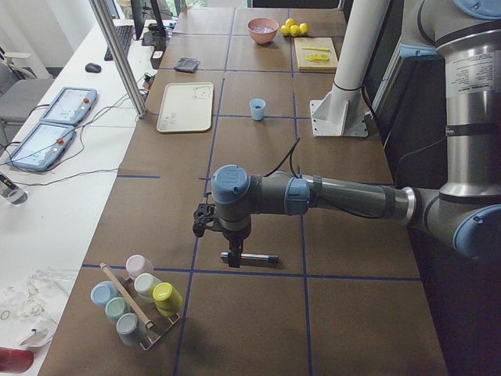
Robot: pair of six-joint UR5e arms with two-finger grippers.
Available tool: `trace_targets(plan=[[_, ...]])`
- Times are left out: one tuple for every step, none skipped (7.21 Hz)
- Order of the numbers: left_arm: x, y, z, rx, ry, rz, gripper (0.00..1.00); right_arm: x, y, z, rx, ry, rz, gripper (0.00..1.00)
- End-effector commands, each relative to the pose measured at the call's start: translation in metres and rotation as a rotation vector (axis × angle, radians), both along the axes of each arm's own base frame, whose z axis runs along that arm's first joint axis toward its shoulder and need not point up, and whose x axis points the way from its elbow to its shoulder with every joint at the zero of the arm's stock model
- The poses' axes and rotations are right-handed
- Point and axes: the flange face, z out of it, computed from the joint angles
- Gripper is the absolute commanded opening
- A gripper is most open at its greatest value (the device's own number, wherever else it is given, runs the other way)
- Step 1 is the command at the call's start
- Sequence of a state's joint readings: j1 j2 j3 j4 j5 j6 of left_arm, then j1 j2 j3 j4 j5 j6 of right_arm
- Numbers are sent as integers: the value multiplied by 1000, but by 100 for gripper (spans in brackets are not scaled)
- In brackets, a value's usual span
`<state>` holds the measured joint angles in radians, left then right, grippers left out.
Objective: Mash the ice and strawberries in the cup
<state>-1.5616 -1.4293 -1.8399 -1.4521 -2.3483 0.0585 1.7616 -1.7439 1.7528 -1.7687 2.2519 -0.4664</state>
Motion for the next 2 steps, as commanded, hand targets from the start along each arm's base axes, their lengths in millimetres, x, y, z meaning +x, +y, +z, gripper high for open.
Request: trace_targets(plan=[[0,0,-2,3,-1,0,100,0,-1,0,0,0,-1,100],[0,1,-1,2,-1,0,100,0,0,0,0,0,1,100]])
